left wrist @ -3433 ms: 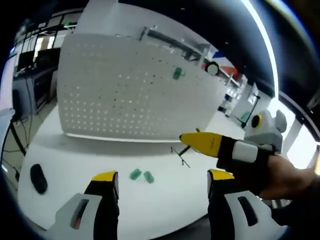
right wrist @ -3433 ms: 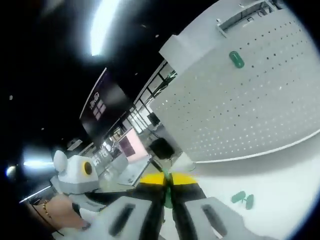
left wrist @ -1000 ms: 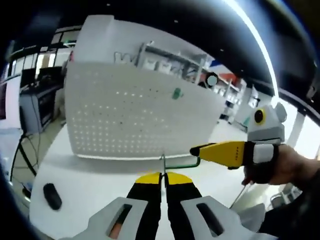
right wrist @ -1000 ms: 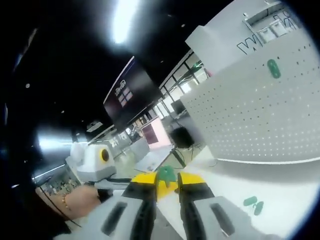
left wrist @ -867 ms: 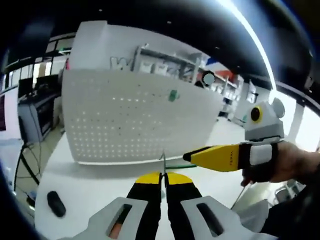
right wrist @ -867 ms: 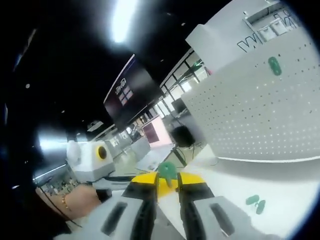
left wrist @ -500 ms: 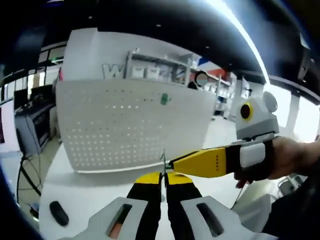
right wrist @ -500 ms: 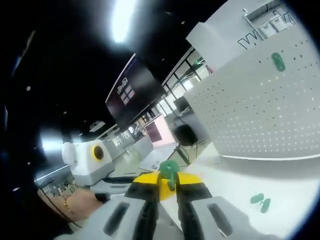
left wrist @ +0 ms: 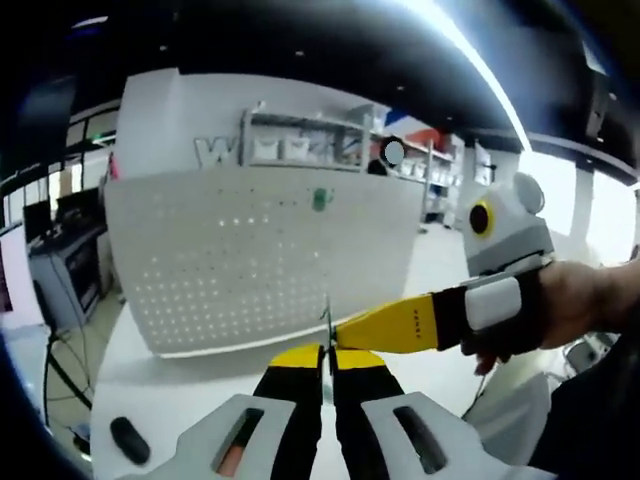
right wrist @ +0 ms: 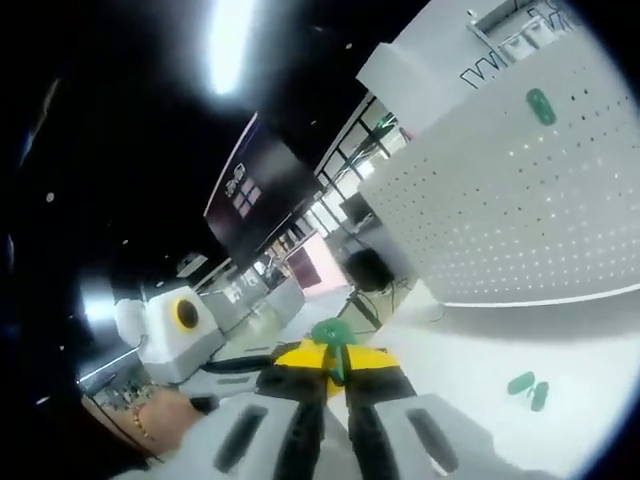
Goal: Insert the hook assembly into the mounting plate slot until the hook locks in place.
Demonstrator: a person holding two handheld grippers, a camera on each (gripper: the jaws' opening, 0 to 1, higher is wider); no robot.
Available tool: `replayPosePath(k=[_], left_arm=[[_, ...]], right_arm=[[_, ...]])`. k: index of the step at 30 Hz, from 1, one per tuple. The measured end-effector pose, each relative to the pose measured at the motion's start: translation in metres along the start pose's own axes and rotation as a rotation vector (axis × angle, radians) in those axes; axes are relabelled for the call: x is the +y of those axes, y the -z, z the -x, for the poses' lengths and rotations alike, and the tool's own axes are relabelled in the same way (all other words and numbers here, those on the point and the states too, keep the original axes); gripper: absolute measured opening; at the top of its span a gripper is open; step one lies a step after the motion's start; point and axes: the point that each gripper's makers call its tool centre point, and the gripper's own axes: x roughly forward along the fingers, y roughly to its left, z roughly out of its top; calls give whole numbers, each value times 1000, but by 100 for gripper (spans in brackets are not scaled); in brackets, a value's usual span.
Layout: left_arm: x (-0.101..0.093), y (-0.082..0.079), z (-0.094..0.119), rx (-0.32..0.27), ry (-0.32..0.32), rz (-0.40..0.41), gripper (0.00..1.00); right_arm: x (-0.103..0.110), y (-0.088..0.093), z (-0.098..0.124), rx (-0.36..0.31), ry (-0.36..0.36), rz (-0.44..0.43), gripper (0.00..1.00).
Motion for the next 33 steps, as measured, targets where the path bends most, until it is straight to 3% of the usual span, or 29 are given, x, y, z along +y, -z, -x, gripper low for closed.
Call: replayPosePath(k=[4, 17, 20, 23, 25, 29, 33], left_arm=[[0, 7, 1, 15, 9, 17, 2], [1, 6, 0, -11, 21, 46, 4], [1, 11, -1, 14, 20, 35, 4], [-1, 9, -1, 2, 27, 25, 5], [-2, 10, -1, 1, 33, 27, 9], [-3, 13, -4, 4, 32, 15, 32], [-8, 9, -5, -31, 58, 0, 47]], right_arm=[[-3, 4, 0, 8, 25, 40, 2], [-1, 2, 1, -18, 48, 93, 1], [2, -2, 1, -30, 41, 113, 1], [8, -7, 0, -39, 36, 154, 1], [7, -8, -1, -36, 44, 179, 1], [6, -10, -1, -43, 47, 189, 1], [5, -13, 0, -51, 49, 213, 1]])
